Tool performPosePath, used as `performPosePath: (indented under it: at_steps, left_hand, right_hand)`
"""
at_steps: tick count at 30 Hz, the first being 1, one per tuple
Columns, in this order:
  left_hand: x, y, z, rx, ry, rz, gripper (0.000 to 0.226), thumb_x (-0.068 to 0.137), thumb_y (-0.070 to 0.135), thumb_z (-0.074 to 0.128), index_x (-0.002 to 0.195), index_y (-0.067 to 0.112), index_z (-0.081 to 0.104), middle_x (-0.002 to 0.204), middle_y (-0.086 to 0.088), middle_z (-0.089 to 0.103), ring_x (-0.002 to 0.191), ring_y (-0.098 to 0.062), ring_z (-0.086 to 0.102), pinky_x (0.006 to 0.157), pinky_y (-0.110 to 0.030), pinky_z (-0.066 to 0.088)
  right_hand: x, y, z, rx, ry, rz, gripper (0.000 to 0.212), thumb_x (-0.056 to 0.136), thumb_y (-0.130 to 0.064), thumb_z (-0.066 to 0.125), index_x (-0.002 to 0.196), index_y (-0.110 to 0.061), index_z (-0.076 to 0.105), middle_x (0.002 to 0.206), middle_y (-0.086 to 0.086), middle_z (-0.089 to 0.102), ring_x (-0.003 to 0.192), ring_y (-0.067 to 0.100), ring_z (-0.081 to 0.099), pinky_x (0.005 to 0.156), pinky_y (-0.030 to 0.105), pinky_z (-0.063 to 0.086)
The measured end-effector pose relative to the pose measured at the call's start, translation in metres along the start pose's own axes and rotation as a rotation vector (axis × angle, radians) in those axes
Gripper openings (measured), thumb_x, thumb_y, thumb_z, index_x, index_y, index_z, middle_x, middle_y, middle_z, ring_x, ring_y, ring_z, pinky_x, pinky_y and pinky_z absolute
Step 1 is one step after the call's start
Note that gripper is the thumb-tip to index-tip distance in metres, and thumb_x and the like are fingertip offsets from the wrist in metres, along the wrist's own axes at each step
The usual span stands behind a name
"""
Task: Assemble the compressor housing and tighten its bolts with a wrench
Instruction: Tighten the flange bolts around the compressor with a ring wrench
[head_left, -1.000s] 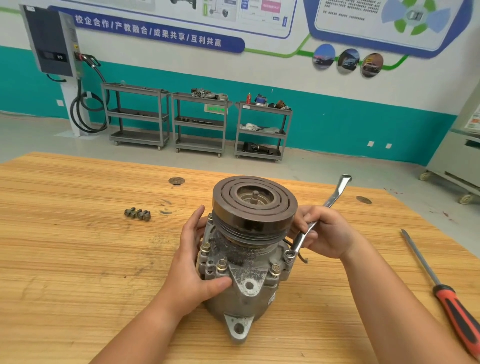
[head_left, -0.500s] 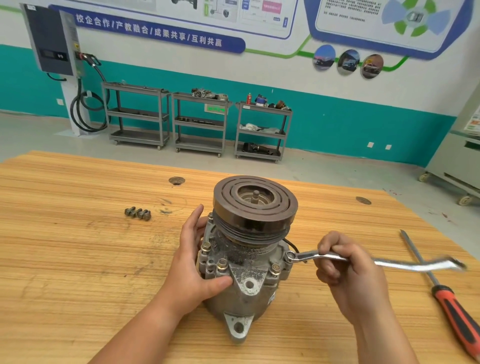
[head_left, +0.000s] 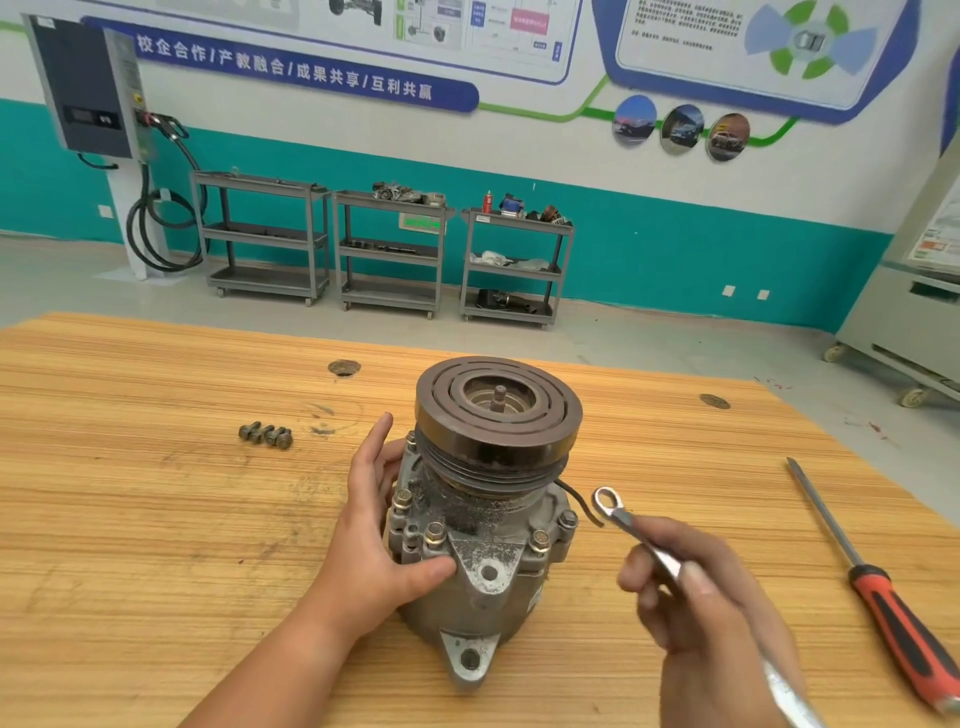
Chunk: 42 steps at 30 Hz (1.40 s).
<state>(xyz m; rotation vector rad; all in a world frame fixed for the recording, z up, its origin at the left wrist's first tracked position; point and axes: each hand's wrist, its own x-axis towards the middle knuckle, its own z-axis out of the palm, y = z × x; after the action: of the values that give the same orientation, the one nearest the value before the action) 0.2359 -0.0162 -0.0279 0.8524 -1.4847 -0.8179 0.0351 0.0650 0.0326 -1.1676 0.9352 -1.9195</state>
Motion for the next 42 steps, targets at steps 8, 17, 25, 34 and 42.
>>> performPosePath:
  at_steps: [8,17,25,34,42]
  left_hand:
    - [0.000,0.000,0.000,0.016,0.000,-0.001,0.120,0.042,0.081,0.074,0.142,0.056,0.012,0.140,0.011,0.039,0.127,0.003,0.043,0.094,-0.008,0.039]
    - [-0.001,0.001,0.000,0.017,0.002,-0.004,0.121,0.040,0.085,0.071,0.142,0.055,0.012,0.142,0.013,0.037,0.128,0.005,0.041,0.095,-0.008,0.039]
    - [0.000,-0.001,0.001,0.000,-0.001,0.006,0.119,0.041,0.084,0.072,0.141,0.058,0.014,0.138,0.017,0.042,0.129,-0.002,0.044,0.097,-0.012,0.041]
    - [0.000,-0.003,0.000,-0.004,0.004,-0.004,0.120,0.041,0.078,0.077,0.142,0.056,0.015,0.139,0.010,0.041,0.129,-0.002,0.044,0.097,-0.014,0.041]
    - [-0.001,-0.002,0.000,-0.007,0.005,-0.005,0.117,0.040,0.080,0.076,0.138,0.061,0.015,0.139,0.013,0.041,0.128,-0.001,0.044,0.099,-0.020,0.040]
  right_hand:
    - [0.086,0.014,-0.028,0.227,-0.393,0.362,0.021,0.047,-0.030,0.071,0.051,-0.014,0.057,0.034,0.000,0.032,0.039,0.012,0.018,0.041,0.017,0.025]
    - [0.134,0.039,-0.006,0.300,-0.958,0.555,0.008,0.066,-0.023,0.062,0.061,-0.016,0.061,0.039,-0.006,0.042,0.042,0.013,0.024,0.041,0.020,0.028]
    - [0.130,0.040,-0.009,0.220,-0.885,0.533,0.017,0.052,-0.029,0.069,0.049,-0.019,0.056,0.039,-0.001,0.020,0.045,0.012,0.019,0.042,0.022,0.014]
    - [0.106,0.027,-0.014,0.107,-0.520,0.523,0.027,0.062,-0.011,0.032,0.044,-0.017,0.051,0.035,-0.004,0.029,0.042,0.010,0.010,0.038,0.017,0.012]
    - [0.106,0.030,-0.011,0.137,-0.558,0.564,0.013,0.055,-0.016,0.042,0.046,-0.017,0.051,0.035,-0.004,0.031,0.044,0.013,0.010,0.039,0.019,0.015]
